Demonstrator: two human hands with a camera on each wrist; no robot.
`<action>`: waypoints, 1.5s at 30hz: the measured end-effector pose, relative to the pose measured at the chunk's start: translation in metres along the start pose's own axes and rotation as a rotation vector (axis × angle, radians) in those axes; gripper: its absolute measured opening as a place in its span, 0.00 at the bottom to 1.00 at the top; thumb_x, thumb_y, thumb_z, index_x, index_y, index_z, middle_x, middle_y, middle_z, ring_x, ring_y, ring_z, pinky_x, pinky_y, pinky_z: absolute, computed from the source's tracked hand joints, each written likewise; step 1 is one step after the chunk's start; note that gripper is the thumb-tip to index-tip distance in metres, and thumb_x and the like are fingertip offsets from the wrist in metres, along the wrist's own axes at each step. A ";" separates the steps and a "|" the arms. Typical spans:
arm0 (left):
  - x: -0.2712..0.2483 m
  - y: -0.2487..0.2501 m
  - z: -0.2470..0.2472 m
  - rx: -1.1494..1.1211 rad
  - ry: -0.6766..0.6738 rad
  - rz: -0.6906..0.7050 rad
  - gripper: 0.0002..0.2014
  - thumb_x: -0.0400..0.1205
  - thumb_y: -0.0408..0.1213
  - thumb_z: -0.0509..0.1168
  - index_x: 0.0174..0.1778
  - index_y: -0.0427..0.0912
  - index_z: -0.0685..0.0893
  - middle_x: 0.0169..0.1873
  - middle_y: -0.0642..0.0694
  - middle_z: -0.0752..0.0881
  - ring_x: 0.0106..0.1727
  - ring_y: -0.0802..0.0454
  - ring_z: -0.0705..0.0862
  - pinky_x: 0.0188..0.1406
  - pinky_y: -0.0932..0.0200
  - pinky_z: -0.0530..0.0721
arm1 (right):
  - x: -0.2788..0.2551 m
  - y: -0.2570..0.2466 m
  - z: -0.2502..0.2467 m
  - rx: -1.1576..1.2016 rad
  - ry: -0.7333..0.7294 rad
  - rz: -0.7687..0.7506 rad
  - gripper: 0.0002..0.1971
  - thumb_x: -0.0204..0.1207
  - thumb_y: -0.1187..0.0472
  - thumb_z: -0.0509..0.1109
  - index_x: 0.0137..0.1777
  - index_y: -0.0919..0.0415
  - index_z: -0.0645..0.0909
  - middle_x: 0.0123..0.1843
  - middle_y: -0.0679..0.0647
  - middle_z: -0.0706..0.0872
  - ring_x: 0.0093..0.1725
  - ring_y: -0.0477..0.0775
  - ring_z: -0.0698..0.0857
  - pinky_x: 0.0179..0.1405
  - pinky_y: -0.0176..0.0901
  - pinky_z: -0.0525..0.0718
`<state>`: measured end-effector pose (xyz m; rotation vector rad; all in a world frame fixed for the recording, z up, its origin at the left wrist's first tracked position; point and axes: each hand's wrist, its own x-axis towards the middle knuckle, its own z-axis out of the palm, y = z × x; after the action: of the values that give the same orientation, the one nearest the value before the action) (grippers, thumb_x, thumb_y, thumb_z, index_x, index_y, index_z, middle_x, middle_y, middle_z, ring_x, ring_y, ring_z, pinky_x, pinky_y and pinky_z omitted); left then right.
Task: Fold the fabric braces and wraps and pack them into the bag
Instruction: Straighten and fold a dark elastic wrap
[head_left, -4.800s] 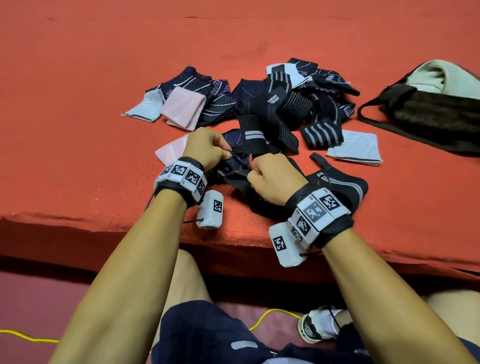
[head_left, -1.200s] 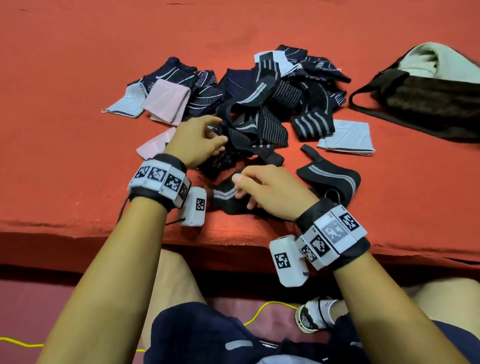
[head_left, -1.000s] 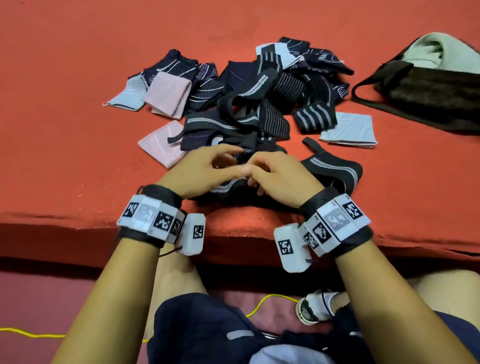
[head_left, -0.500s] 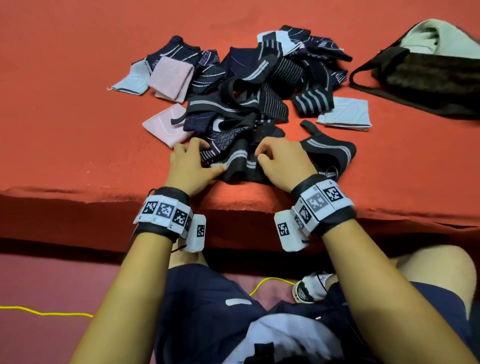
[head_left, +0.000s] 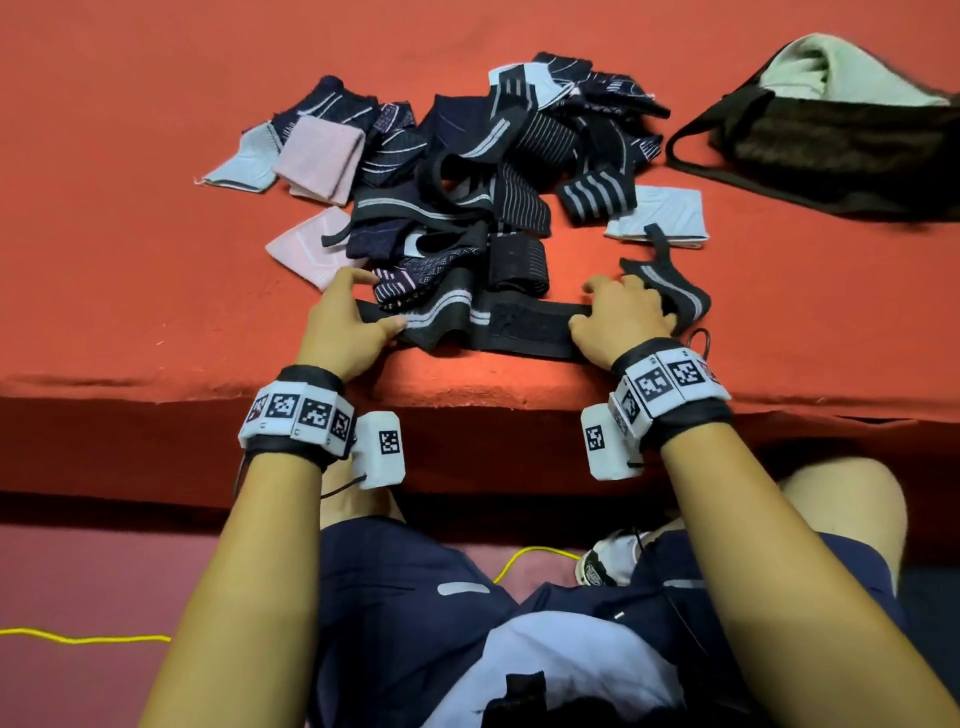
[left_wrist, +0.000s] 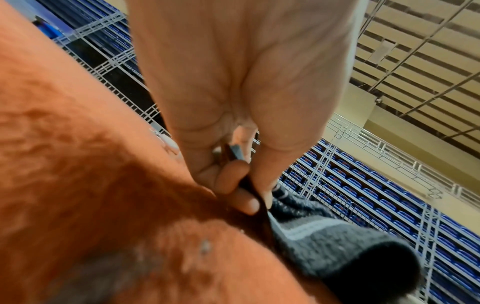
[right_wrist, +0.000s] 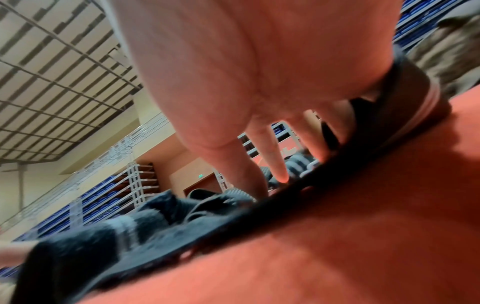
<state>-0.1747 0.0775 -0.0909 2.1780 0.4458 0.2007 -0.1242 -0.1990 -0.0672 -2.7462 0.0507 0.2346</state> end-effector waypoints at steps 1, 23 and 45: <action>0.001 -0.002 -0.001 -0.048 -0.014 -0.005 0.23 0.75 0.33 0.78 0.60 0.55 0.77 0.40 0.42 0.90 0.43 0.41 0.91 0.54 0.39 0.88 | 0.001 0.005 -0.003 0.010 0.005 0.034 0.24 0.79 0.56 0.66 0.76 0.55 0.74 0.79 0.65 0.68 0.77 0.72 0.66 0.76 0.69 0.64; 0.022 -0.044 -0.066 -0.031 0.147 -0.045 0.09 0.72 0.43 0.71 0.48 0.49 0.85 0.45 0.43 0.90 0.49 0.38 0.89 0.52 0.38 0.88 | 0.008 0.001 -0.006 0.112 -0.063 -0.144 0.24 0.80 0.58 0.67 0.76 0.56 0.75 0.72 0.61 0.82 0.71 0.64 0.79 0.71 0.52 0.77; 0.012 -0.043 -0.058 0.018 -0.069 0.112 0.32 0.65 0.08 0.54 0.40 0.51 0.90 0.60 0.44 0.84 0.61 0.48 0.81 0.65 0.55 0.77 | 0.008 0.028 -0.040 0.360 0.259 -0.273 0.24 0.63 0.78 0.60 0.45 0.53 0.89 0.40 0.47 0.91 0.44 0.48 0.87 0.59 0.47 0.86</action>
<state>-0.1918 0.1486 -0.0908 2.2220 0.2882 0.1834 -0.1117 -0.2398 -0.0419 -2.3728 -0.1936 -0.1886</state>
